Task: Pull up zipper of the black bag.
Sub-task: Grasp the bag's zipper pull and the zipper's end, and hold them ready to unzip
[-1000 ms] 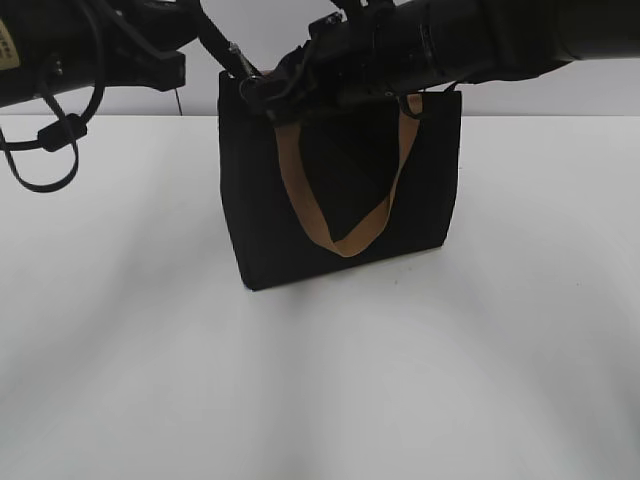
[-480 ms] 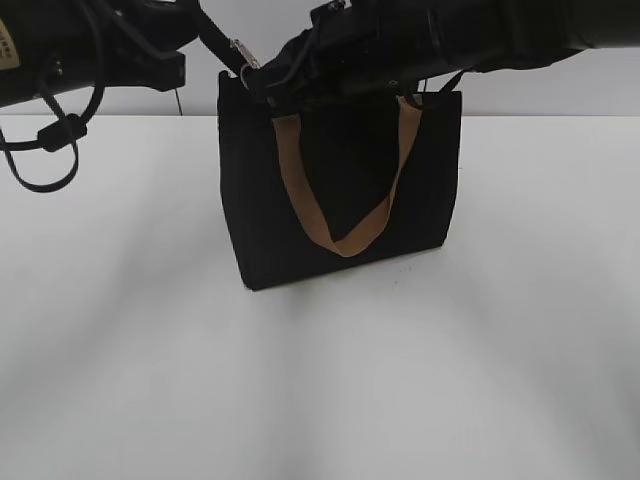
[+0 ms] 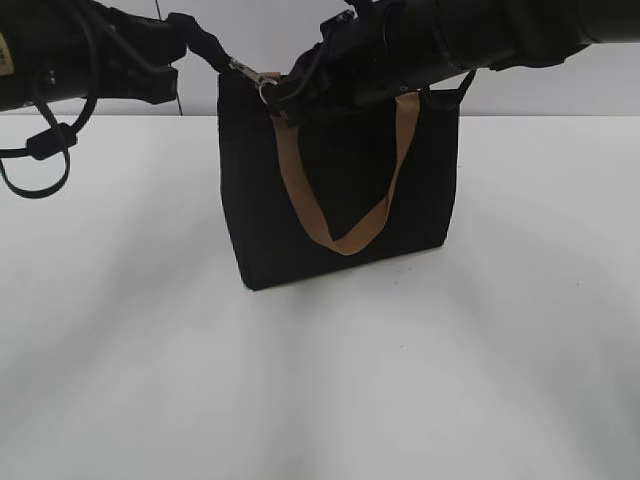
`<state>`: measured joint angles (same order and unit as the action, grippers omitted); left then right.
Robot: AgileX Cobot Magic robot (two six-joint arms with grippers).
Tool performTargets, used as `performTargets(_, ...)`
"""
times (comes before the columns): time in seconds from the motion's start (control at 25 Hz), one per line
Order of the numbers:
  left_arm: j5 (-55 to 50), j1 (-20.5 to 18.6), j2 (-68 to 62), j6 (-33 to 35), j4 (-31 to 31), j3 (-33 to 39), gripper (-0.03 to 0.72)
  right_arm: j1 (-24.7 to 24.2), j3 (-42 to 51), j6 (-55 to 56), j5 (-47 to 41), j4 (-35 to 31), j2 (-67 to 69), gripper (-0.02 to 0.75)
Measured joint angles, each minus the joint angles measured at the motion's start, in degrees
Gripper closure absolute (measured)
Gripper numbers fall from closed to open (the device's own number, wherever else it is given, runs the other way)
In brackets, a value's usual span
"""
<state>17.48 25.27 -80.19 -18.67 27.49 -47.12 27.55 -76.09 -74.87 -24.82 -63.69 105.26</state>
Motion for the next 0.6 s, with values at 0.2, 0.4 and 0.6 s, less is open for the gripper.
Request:
performTargets(0.2,-2.6,0.0,0.4,0.0,0.2,0.0,0.667,0.0,0.0,1.5,1.1,1.7,0.0,0.752)
performTargets(0.4,-4.7,0.0,0.4,0.0,0.3,0.0,0.667,-0.5,0.0,2.0,2.9,2.2,-0.1,0.752)
performTargets(0.6,-6.1,0.0,0.4,0.0,0.5,0.0,0.667,-3.0,0.0,4.9,3.3,2.2,-0.1,0.752)
